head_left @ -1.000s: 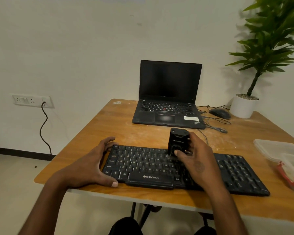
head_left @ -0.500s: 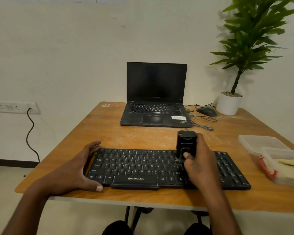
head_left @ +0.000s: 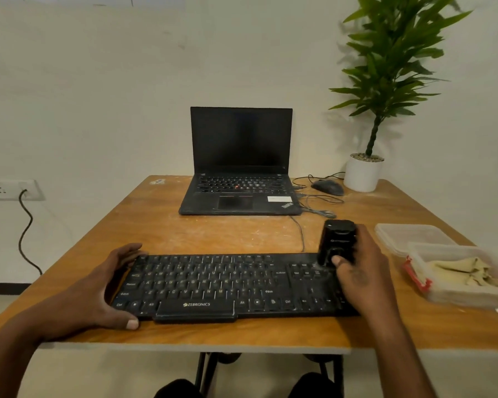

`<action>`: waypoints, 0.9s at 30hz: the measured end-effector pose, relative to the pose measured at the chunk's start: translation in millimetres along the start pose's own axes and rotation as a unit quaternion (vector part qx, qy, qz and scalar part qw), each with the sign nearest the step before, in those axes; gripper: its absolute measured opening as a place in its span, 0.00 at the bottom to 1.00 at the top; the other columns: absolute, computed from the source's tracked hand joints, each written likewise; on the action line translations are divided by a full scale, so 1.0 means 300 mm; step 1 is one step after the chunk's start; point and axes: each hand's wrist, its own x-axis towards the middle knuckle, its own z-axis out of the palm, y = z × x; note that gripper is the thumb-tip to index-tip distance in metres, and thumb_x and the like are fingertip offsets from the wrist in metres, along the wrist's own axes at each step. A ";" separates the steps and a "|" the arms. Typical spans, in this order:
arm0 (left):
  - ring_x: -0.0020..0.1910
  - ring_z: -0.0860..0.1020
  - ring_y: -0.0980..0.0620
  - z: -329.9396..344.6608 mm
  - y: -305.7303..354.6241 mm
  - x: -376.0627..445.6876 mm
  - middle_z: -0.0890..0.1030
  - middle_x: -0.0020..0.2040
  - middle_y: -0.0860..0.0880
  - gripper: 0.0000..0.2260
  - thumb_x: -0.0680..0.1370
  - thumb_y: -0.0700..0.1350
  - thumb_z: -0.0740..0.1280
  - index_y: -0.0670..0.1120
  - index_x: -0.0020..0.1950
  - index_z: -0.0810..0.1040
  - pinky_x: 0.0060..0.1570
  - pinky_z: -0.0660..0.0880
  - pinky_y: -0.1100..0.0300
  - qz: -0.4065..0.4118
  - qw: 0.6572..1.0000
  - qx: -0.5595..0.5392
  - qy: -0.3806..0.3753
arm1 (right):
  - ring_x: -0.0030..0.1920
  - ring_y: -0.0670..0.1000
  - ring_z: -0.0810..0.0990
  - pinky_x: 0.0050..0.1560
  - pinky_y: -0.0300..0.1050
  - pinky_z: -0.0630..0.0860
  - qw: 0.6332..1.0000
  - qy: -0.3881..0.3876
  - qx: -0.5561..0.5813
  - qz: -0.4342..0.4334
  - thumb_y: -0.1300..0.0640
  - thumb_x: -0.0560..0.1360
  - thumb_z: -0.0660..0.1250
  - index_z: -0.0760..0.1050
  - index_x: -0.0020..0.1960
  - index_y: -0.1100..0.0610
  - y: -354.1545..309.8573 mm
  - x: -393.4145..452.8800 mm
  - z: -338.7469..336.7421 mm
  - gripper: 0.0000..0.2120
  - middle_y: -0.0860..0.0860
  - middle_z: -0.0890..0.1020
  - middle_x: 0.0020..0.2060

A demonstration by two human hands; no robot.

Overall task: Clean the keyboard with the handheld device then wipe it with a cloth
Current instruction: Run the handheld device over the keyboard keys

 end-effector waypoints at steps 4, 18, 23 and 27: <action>0.70 0.74 0.56 -0.006 -0.028 0.017 0.71 0.73 0.64 0.60 0.53 0.55 0.89 0.73 0.75 0.57 0.64 0.75 0.51 0.007 1.000 -0.017 0.014 | 0.52 0.48 0.77 0.39 0.33 0.65 0.999 0.045 -0.019 -0.002 0.68 0.76 0.68 0.71 0.66 0.52 0.055 0.021 -0.069 0.22 0.47 0.80 0.52; 0.69 0.75 0.43 -0.008 -0.111 0.045 0.72 0.74 0.54 0.63 0.51 0.48 0.90 0.71 0.76 0.58 0.63 0.73 0.39 0.007 0.999 -0.024 0.038 | 0.49 0.45 0.79 0.39 0.35 0.67 0.999 0.052 -0.008 -0.013 0.68 0.75 0.68 0.71 0.61 0.47 0.082 0.061 -0.087 0.21 0.42 0.80 0.47; 0.69 0.75 0.43 -0.011 -0.114 0.058 0.72 0.74 0.53 0.63 0.50 0.47 0.90 0.68 0.77 0.60 0.63 0.73 0.39 0.017 0.999 -0.025 0.027 | 0.40 0.35 0.74 0.32 0.26 0.64 0.997 0.046 -0.054 -0.032 0.68 0.76 0.67 0.71 0.62 0.51 0.059 0.083 -0.056 0.19 0.44 0.80 0.46; 0.68 0.76 0.43 -0.010 -0.112 0.049 0.72 0.74 0.53 0.62 0.52 0.47 0.90 0.71 0.76 0.59 0.62 0.74 0.39 0.011 0.999 -0.024 0.027 | 0.48 0.44 0.78 0.39 0.30 0.67 0.999 0.019 -0.025 -0.034 0.69 0.76 0.67 0.71 0.64 0.50 0.058 0.093 -0.021 0.22 0.42 0.80 0.49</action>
